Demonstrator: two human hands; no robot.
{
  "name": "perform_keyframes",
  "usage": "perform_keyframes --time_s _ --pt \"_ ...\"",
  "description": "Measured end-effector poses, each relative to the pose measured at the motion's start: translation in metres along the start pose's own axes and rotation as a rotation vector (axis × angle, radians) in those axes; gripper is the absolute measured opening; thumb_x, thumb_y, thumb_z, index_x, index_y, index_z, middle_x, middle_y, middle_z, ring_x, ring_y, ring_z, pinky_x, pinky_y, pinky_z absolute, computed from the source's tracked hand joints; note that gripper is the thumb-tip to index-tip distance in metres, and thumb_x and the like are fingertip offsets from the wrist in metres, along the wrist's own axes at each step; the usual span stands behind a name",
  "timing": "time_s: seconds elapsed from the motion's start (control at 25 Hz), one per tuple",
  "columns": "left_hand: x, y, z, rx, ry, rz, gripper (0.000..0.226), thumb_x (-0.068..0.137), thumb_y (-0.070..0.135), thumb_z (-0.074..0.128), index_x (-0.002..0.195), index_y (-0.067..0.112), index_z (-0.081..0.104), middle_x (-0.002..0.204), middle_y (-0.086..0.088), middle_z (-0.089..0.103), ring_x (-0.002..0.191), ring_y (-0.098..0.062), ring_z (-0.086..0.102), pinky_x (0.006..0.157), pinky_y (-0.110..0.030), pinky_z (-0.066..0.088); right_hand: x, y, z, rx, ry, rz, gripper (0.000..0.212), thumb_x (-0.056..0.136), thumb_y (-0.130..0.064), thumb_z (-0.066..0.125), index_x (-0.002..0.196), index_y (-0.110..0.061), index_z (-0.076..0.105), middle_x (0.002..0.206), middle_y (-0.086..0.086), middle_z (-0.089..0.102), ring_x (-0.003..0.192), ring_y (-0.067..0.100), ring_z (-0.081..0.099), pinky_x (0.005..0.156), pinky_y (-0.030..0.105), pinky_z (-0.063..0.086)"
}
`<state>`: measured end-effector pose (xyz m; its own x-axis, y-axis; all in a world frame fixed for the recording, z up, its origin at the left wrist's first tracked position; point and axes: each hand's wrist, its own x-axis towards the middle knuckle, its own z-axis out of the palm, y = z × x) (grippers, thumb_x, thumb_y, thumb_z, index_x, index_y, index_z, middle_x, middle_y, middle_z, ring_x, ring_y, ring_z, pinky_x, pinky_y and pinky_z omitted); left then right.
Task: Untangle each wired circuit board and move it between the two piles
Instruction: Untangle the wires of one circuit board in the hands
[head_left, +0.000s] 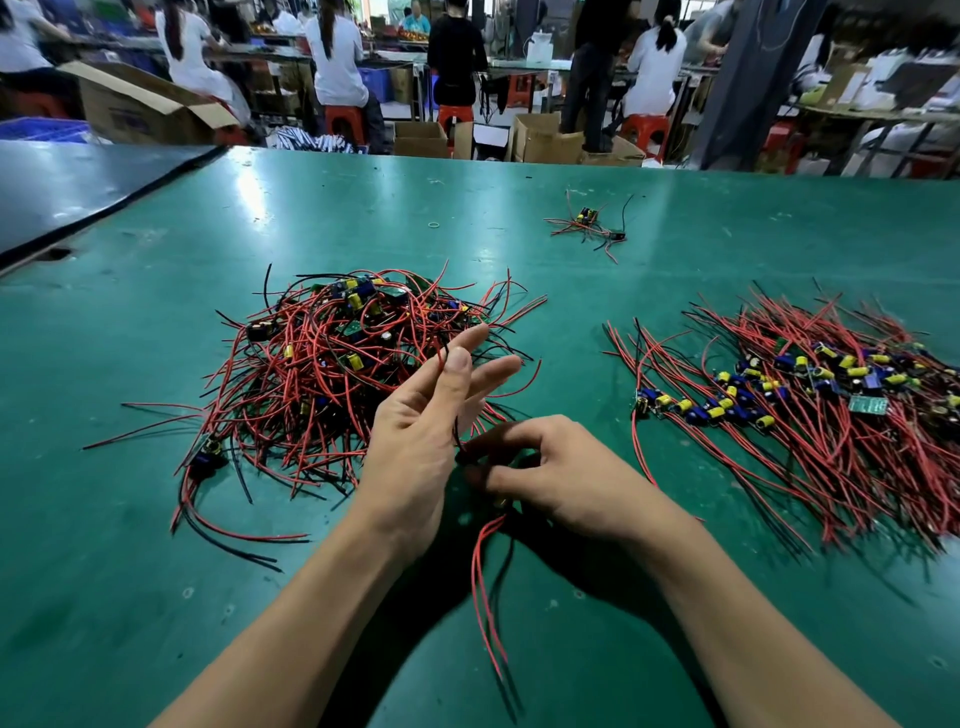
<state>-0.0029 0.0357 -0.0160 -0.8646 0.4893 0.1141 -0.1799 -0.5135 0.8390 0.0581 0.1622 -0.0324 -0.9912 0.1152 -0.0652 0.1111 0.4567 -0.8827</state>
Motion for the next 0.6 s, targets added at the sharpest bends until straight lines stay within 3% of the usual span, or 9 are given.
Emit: perform_keyframes --time_s 0.08,0.2,0.36,0.52,0.6 --pt "0.0 -0.002 -0.002 0.044 0.02 -0.014 0.037 0.082 0.039 0.06 0.117 0.027 0.066 0.108 -0.005 0.074 0.11 -0.016 0.067 0.093 -0.027 0.052 -0.001 -0.002 0.002 0.169 0.045 0.003 0.008 0.087 -0.016 0.078 0.093 -0.021 0.079 0.087 0.009 0.077 0.076 0.024 0.07 0.078 0.038 0.054" --pt "-0.002 -0.009 -0.006 0.223 0.025 -0.055 0.045 0.077 0.035 0.067 0.121 0.024 0.063 0.108 -0.006 0.074 0.099 -0.015 0.069 0.091 -0.035 0.054 -0.001 -0.004 -0.003 0.384 0.233 -0.046 0.005 0.089 -0.017 0.076 0.085 -0.015 0.074 0.075 0.004 0.07 0.064 0.011 0.063 0.061 0.02 0.049" --pt "-0.009 -0.017 -0.005 0.429 -0.118 -0.108 0.015 0.091 0.017 0.065 0.103 0.011 0.07 0.086 -0.007 0.076 0.072 -0.013 0.069 0.066 -0.026 0.057 -0.001 -0.007 -0.013 0.555 0.366 -0.043 0.018 0.09 -0.024 0.074 0.075 -0.015 0.069 0.066 0.002 0.065 0.047 0.011 0.054 0.045 0.017 0.043" --pt "-0.009 -0.017 -0.007 0.424 -0.148 -0.175 0.018 0.086 0.003 0.069 0.104 0.003 0.069 0.084 -0.016 0.074 0.071 -0.021 0.067 0.065 -0.029 0.059 0.0 -0.006 -0.014 0.443 0.41 -0.021 0.028 0.09 -0.036 0.073 0.072 -0.014 0.07 0.051 -0.008 0.055 0.04 0.007 0.036 0.04 0.014 0.031" --pt "-0.009 -0.015 -0.009 0.496 -0.207 -0.186 0.014 0.085 0.004 0.071 0.099 0.003 0.072 0.086 -0.018 0.074 0.072 -0.021 0.066 0.069 -0.03 0.058 0.001 -0.005 -0.018 0.48 0.473 0.003 0.028 0.088 -0.036 0.074 0.07 -0.016 0.068 0.057 -0.001 0.054 0.042 0.008 0.033 0.04 0.018 0.026"
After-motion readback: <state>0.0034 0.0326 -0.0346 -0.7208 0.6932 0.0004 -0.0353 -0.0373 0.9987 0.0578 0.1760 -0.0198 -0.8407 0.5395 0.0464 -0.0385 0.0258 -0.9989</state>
